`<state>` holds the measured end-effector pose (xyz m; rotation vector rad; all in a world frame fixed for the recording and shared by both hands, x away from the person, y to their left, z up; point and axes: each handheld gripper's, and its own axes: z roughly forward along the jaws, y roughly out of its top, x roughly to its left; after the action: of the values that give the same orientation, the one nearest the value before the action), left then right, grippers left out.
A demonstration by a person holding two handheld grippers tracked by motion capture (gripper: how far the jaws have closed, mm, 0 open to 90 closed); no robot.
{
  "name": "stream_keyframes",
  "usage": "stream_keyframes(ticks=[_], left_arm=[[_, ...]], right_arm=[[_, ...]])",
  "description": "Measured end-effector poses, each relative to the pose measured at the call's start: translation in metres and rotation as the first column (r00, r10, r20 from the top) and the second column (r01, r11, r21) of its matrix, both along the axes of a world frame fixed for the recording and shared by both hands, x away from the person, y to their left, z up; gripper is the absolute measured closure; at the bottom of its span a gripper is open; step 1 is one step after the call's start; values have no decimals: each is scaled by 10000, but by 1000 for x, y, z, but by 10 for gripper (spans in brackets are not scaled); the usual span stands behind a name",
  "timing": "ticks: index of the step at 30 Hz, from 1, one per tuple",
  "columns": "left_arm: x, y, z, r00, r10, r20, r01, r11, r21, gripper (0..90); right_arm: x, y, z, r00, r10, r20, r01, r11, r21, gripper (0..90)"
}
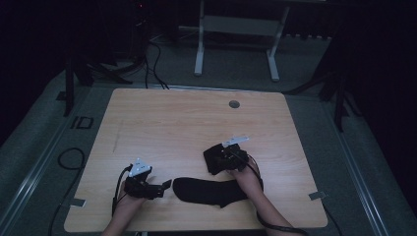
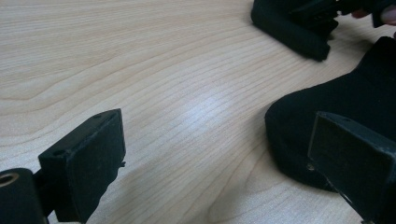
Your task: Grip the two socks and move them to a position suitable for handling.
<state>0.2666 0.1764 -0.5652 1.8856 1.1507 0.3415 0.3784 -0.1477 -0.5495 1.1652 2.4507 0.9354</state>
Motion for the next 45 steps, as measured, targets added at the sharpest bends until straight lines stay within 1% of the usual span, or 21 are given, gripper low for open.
stream_keyframes(ticks=[1, 4, 7, 9, 13, 14, 16, 19, 20, 22, 24, 25, 27, 29, 31, 34, 36, 38, 40, 42, 45], left_arm=[[0, 0, 0, 10000, 2, -12, -2, 10000, -13, 42], [1, 0, 0, 10000, -25, -39, 25, 10000, -80, 42], [1, -1, -1, 10000, -50, -45, 50, 10000, -84, 42], [1, -1, -1, 9999, -104, -56, 104, 9999, -80, 42], [0, -2, 0, 9999, -135, -33, 135, 9999, -53, 42], [0, -2, 0, 9999, -129, -35, 129, 9999, -42, 42], [1, -2, 0, 9999, -129, -37, 129, 9999, -42, 42], [2, -4, 0, 9998, -172, -53, 171, 9998, -48, 51], [2, -5, 0, 9998, -176, -57, 176, 9998, -24, 51], [3, -7, 1, 9996, -261, -50, 261, 9997, -4, 55], [5, -10, 1, 9993, -371, -61, 371, 9993, 49, 56], [5, -10, 1, 9993, -371, -61, 371, 9993, 49, 59], [9, -13, 3, 9988, -483, -32, 483, 9987, 141, 61], [13, -15, 4, 9987, -507, -8, 507, 9986, 157, 97], [17, -17, 5, 9983, -580, -47, 581, 9982, 178, 109], [24, -21, 8, 9983, -580, -87, 581, 9983, 97, 142], [29, -24, 11, 9982, -594, 22, 593, 9980, 199, 178], [34, -29, 13, 9976, -665, 212, 658, 9972, 341, 261], [39, -34, 16, 9958, -859, 312, 855, 9962, 138, 268], [43, -38, 21, 9915, -1179, 546, 1197, 9923, -307, 330], [45, -48, 30, 9838, -1574, 855, 1618, 9856, -482, 329]], right_arm=[[0, -6, 14, 9995, -166, 284, 158, 9994, 307, 390], [5, -14, 31, 9978, -429, 510, 380, 9949, 938, 364], [9, -15, 37, 9980, -475, 410, 418, 9904, 1315, 333], [12, -10, 31, 9994, -334, 133, 319, 9944, 1009, 304], [16, -1, 10, 9982, -231, -558, 242, 9995, 193, 295], [16, 1, 5, 9980, -177, -613, 177, 9998, 6, 313], [14, 5, -1, 9985, 24, -552, -43, 9994, -351, 421], [8, 7, -1, 9986, 399, -355, -409, 9988, -280, 705], [6, 9, -1, 9982, 549, -256, -558, 9978, -345, 750], [3, 12, -1, 9977, 672, -39, -673, 9960, -591, 774], [4, 13, 1, 9970, 773, -92, -777, 9952, -591, 783], [4, 12, 2, 9969, 769, -156, -776, 9960, -440, 786], [1, 10, 8, 9966, 824, -35, -824, 9963, -258, 787], [-2, 8, 17, 9951, 984, 52, -985, 9948, 251, 787], [-6, 6, 29, 9936, 1094, 266, -1105, 9930, 421, 787], [-12, 2, 46, 9898, 1373, 383, -1408, 9837, 1117, 787], [-18, 2, 56, 9840, 1705, 510, -1763, 9729, 1494, 786], [-25, 4, 65, 9742, 2162, 653, -2245, 9584, 1765, 786], [-33, 7, 71, 9640, 2551, 746, -2650, 9445, 1942, 786], [-40, 11, 75, 9514, 2973, 806, -3077, 9290, 2055, 786], [-47, 14, 79, 9392, 3311, 911, -3431, 9155, 2101, 785]])
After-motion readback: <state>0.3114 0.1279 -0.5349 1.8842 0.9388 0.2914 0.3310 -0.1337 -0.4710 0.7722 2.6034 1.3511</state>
